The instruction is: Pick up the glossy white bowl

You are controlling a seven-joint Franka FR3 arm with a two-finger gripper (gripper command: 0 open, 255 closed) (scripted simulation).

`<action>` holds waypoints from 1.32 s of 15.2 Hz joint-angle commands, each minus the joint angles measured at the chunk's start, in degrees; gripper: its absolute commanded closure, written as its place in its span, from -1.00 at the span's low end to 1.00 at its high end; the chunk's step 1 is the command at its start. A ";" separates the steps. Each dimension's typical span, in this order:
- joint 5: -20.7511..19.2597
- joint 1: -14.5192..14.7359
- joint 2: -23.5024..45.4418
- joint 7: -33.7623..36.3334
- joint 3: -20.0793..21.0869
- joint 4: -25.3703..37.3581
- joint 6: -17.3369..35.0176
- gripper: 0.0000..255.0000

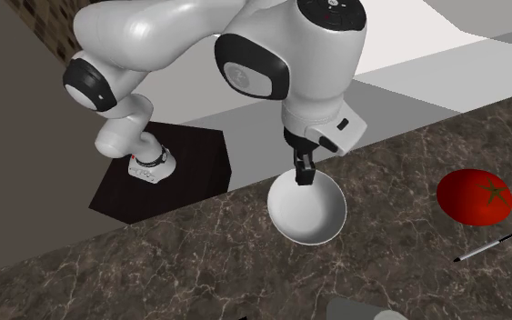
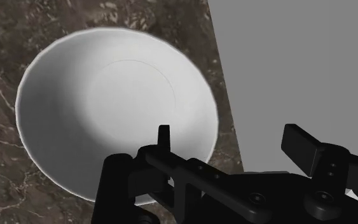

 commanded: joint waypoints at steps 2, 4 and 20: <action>-0.28 0.26 -1.29 -0.01 0.06 -4.24 3.01 -1.00; -0.51 0.46 -2.45 0.02 0.10 -7.93 5.56 -1.00; -0.13 0.12 -0.55 -0.02 0.02 -2.04 1.54 1.00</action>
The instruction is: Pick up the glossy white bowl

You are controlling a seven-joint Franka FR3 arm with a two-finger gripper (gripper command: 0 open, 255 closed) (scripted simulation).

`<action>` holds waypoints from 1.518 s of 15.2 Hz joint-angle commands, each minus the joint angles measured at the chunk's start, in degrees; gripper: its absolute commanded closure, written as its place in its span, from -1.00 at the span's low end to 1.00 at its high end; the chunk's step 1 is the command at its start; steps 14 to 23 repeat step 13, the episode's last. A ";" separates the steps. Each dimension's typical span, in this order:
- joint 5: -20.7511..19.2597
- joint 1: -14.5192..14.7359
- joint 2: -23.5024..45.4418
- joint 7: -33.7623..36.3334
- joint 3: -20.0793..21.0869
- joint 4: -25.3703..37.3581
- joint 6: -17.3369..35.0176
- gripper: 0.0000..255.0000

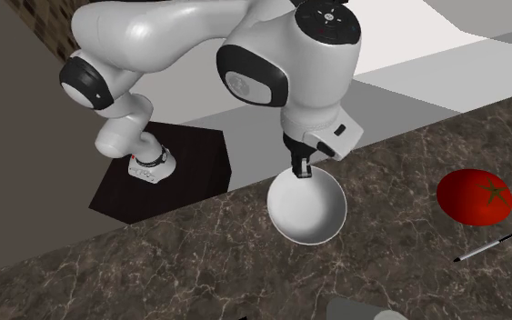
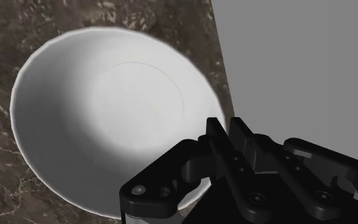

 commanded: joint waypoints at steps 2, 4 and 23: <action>0.39 -0.31 1.94 -0.01 -0.06 5.22 -3.30 1.00; 0.69 -0.59 3.34 -0.04 -0.11 8.93 -5.63 1.00; 2.69 -2.76 12.31 0.03 -0.10 29.34 -17.12 1.00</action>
